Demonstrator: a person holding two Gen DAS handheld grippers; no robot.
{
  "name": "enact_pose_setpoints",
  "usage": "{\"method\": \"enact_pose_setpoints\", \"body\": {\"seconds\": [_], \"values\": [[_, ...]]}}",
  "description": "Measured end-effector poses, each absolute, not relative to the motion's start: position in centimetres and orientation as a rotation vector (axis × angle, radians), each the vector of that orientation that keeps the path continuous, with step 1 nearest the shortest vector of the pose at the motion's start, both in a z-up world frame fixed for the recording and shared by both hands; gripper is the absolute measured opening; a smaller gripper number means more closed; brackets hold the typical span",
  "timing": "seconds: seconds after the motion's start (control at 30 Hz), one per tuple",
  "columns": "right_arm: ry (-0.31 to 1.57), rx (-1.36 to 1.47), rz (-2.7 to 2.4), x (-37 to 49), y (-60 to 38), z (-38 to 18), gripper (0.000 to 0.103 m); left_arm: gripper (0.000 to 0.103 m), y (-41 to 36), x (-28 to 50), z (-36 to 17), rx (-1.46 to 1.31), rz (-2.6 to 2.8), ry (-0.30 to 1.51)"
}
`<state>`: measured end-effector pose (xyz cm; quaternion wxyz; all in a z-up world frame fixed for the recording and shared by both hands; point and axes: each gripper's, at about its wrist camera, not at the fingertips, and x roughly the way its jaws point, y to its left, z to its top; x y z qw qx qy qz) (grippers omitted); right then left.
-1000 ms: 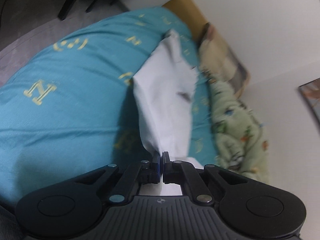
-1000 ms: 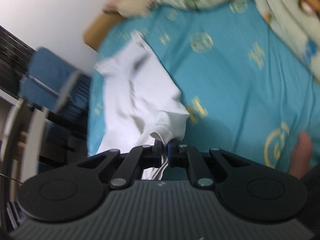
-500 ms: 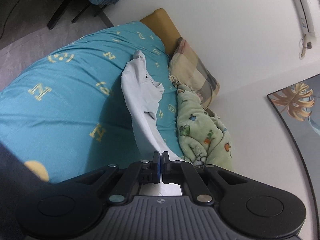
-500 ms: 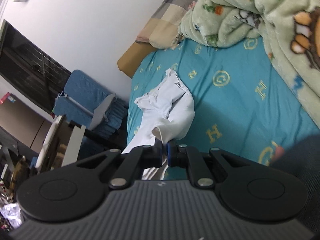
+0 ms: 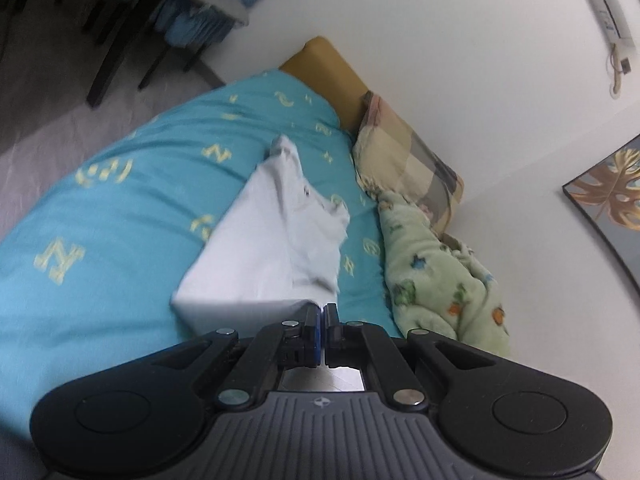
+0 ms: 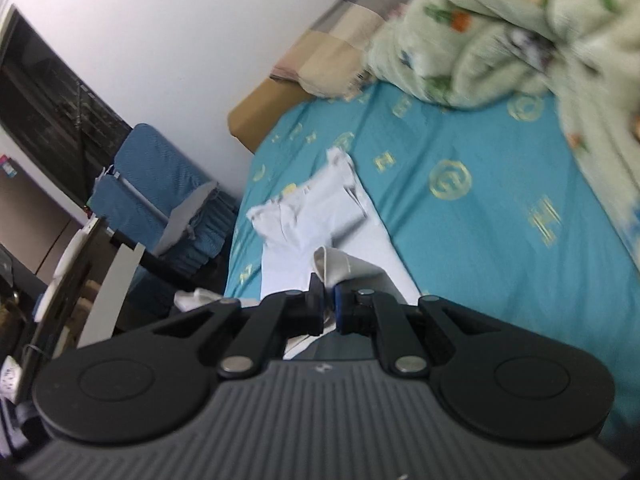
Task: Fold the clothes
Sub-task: 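Grasp the shirt strip end with the right gripper and lift it, then fold the strip end over the shirt body and open the right gripper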
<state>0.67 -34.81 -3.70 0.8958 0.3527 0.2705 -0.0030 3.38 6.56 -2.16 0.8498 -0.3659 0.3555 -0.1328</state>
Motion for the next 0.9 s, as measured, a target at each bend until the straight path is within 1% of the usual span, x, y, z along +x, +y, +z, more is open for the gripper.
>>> {"method": "enact_pose_setpoints", "body": {"seconds": [0.13,0.3,0.43,0.57,0.73,0.8,0.83,0.87,0.9], "values": [[0.507,0.650,0.001,6.0,-34.5,-4.4,0.008,0.001,4.9,8.6,-2.5,-0.678,-0.269,0.670],[0.413,0.548,0.006,11.3,-34.3,-6.2,0.008,0.001,2.3,12.8,-3.5,-0.451,-0.293,0.518],[0.396,0.427,0.011,15.3,-33.2,-8.5,0.009,0.001,1.3,16.5,-5.7,-0.370,-0.282,0.482],[0.413,0.315,0.007,18.9,-31.9,-10.8,0.009,0.001,1.1,20.2,-8.2,-0.321,-0.265,0.509],[0.482,0.257,-0.019,21.7,-31.0,-13.4,0.010,0.002,0.6,23.5,-12.5,-0.251,-0.244,0.577],[0.533,0.274,-0.030,22.4,-31.0,-14.4,0.011,0.002,0.4,24.0,-13.7,-0.229,-0.244,0.609],[0.560,0.293,-0.037,22.7,-31.1,-14.7,0.016,0.005,0.3,24.1,-13.9,-0.217,-0.244,0.617],[0.580,0.306,-0.043,22.8,-31.2,-14.7,0.021,0.014,0.3,24.1,-14.0,-0.208,-0.241,0.618],[0.586,0.312,-0.034,22.8,-31.3,-14.6,0.045,0.023,0.3,24.1,-14.0,-0.199,-0.239,0.620]]}}
